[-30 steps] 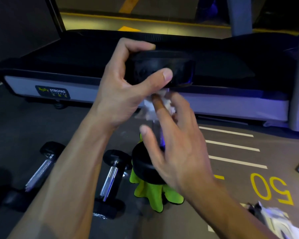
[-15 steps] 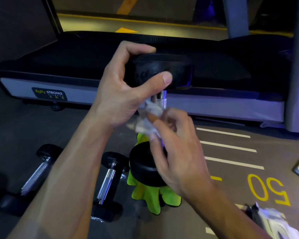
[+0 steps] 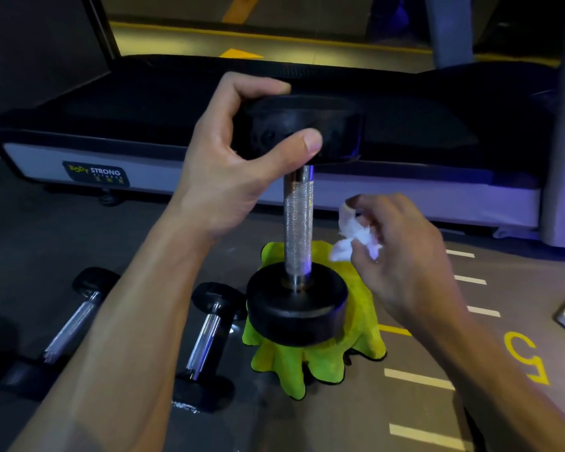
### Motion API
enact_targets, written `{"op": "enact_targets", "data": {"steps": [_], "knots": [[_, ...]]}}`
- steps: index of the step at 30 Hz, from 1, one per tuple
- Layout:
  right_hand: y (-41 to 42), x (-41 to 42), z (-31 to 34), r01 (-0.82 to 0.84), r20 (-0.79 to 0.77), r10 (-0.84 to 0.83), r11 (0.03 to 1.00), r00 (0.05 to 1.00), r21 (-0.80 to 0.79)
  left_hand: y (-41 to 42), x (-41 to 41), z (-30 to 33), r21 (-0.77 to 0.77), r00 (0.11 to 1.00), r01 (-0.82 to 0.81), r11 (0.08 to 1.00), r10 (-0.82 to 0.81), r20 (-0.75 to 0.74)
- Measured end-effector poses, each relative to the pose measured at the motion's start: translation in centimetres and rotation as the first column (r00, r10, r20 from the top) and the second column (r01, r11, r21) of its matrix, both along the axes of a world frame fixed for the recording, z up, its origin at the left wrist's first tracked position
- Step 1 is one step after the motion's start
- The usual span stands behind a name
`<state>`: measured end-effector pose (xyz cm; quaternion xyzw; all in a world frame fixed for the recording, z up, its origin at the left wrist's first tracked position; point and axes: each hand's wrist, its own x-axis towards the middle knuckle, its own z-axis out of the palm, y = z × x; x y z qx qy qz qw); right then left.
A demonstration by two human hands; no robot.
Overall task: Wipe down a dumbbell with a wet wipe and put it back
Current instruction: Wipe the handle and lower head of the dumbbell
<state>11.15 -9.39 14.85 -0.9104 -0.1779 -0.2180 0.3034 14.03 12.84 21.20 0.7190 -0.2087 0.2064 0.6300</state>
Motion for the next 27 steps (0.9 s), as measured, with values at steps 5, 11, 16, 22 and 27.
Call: {"op": "enact_targets", "data": {"steps": [5, 11, 16, 22, 27], "knots": [[2.4, -1.0, -0.3, -0.068, -0.266, 0.161, 0.943, 0.950, 0.326, -0.3, 0.0, 0.0, -0.001, 1.000, 0.007, 1.000, -0.007, 0.016], [1.6, -3.3, -0.8, -0.181, -0.344, 0.357, 0.874, 0.868, 0.451, -0.2, 0.1, -0.1, -0.016, 1.000, 0.005, 1.000, -0.004, 0.018], [1.8, -1.8, -0.5, -0.202, -0.412, 0.377, 0.891, 0.830, 0.408, -0.3, 0.0, 0.0, -0.016, 1.000, 0.000, 1.000, 0.000, 0.008], [4.9, 0.5, 1.7, -0.157, 0.013, 0.176, 0.843, 0.984, 0.514, -0.2, 0.2, -0.1, -0.004, 1.000, 0.009, 1.000, -0.009, 0.000], [3.7, -1.1, -1.0, -0.224, -0.106, 0.301, 0.864, 0.948, 0.450, -0.1, 0.4, -0.2, -0.029, 1.000, -0.004, 1.000, 0.004, 0.011]]}}
